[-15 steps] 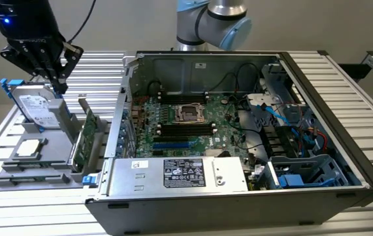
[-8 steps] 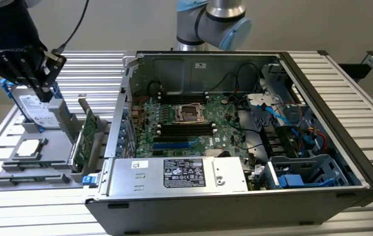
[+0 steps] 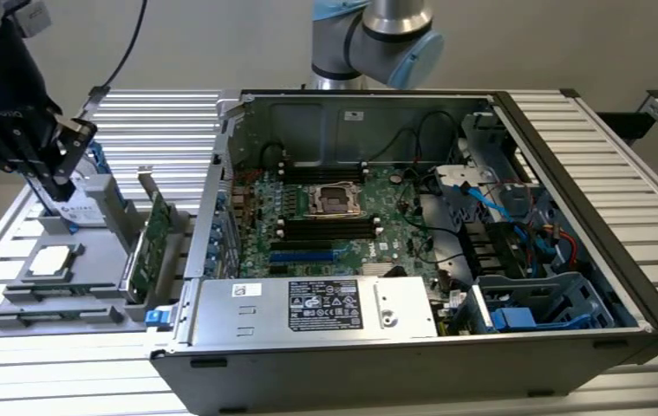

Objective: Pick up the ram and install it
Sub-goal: 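Reach for the ram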

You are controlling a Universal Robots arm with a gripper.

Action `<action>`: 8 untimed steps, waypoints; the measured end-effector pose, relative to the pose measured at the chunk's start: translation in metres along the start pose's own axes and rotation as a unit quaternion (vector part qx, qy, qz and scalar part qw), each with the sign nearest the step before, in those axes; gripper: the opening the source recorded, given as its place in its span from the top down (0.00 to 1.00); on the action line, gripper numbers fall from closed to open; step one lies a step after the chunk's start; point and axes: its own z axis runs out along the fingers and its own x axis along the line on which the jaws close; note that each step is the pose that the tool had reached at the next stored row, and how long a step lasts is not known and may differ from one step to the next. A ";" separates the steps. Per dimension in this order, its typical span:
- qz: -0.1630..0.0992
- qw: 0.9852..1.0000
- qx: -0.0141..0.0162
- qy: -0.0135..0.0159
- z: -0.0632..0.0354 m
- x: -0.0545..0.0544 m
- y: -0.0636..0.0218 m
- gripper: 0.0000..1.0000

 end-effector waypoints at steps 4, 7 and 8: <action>0.000 1.000 0.000 0.004 0.0038 0.004 -0.0087 0.89; 0.000 1.000 0.001 0.007 0.0053 0.005 -0.0129 0.89; 0.000 1.000 0.001 0.007 0.0058 0.005 -0.0133 0.89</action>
